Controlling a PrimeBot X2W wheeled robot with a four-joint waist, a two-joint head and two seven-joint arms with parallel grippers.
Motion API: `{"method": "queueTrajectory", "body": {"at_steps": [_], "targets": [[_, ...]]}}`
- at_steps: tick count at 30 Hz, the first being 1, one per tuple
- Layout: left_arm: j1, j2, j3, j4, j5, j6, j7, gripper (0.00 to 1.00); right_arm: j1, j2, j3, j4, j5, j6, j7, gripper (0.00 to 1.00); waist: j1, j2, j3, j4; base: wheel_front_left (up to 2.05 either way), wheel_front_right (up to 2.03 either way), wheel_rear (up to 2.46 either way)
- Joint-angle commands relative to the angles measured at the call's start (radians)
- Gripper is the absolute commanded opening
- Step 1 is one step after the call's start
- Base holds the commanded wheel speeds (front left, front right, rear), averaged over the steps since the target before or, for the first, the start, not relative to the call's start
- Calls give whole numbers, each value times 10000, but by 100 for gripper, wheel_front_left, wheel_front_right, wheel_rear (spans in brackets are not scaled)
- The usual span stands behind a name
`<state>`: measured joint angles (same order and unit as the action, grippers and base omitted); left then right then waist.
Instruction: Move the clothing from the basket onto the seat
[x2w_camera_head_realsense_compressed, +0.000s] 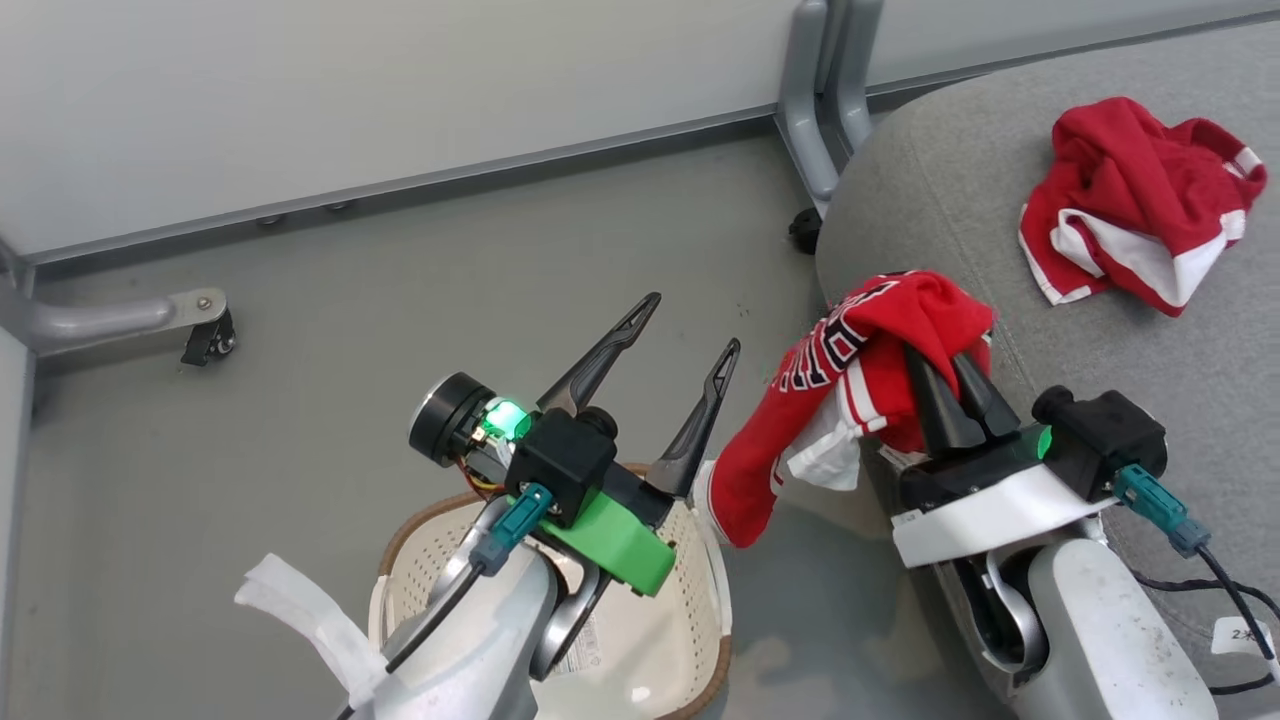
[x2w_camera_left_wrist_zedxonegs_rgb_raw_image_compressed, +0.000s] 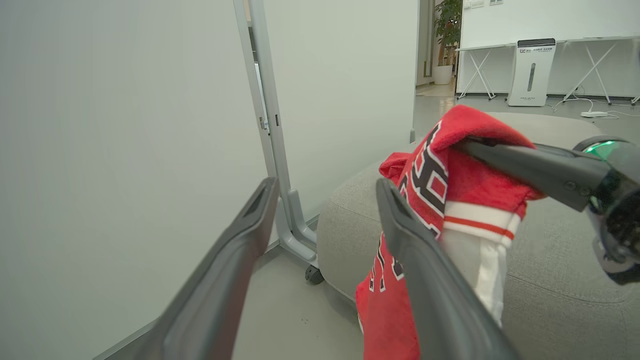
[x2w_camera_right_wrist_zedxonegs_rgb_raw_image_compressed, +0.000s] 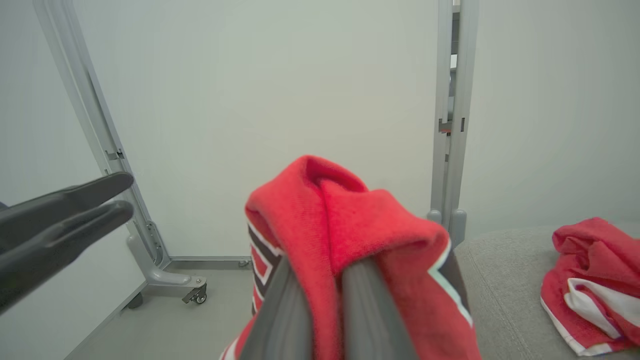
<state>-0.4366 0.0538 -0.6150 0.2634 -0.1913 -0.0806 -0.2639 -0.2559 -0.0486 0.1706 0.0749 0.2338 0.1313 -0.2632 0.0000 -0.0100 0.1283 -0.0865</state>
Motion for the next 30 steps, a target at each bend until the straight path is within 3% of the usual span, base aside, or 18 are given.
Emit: {"method": "queueTrajectory", "body": {"at_steps": [1,15,23,30], "targets": [[134,46,30,-4,91,-46,-8,100,138,-31,-151,-144,-107,-11,-24,0,0,100,157,-556,0,0,0],[-159,124,98,53,306,-183,-8,100,807,-30,-1664,-648,-388,-11,-24,0,0,100,646,-2115,0,0,0],[-180,126,153,95,376,-232,-7,100,1064,-30,-2312,-781,-300,-11,-23,0,0,100,800,-2383,0,0,0],[-345,111,119,105,440,-281,-7,100,204,-30,-2502,-821,-473,-11,-23,0,0,100,1179,-2338,0,0,0]]}}
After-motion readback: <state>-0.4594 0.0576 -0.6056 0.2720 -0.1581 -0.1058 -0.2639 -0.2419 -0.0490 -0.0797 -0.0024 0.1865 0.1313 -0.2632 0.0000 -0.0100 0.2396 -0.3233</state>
